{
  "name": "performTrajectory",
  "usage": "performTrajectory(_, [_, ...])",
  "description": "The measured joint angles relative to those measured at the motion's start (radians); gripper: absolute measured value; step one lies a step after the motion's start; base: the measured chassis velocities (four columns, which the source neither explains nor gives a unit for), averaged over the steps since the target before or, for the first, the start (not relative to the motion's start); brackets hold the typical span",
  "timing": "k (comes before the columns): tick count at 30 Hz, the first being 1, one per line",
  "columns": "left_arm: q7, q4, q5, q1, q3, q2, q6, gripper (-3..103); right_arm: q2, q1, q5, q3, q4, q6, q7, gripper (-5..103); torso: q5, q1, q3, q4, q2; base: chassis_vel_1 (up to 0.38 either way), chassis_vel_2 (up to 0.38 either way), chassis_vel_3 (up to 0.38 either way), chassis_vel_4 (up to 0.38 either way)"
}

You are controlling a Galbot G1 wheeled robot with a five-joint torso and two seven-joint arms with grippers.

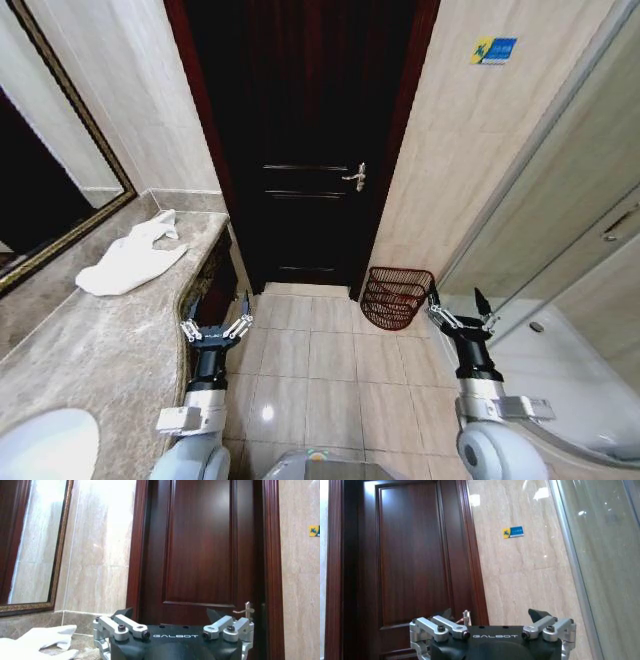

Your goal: Discard the used towel into the hamper.

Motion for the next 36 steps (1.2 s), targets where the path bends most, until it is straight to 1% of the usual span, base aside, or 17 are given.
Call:
performTrajectory(26, [0.001,0.007,0.0,-0.007,0.004,0.0,0.002,99,-0.004,0.007,-0.004,-0.004,0.006,-0.001,0.001,100,0.0,0.0,0.0,0.0,0.0,0.0,0.0,0.0,0.0])
performTrajectory(36, [0.001,0.008,0.0,-0.008,0.003,0.0,0.002,99,-0.01,0.012,-0.001,-0.005,0.002,0.002,0.001,100,0.0001,0.0,0.0,0.0001,0.0,-0.112,0.119,0.121,-0.11])
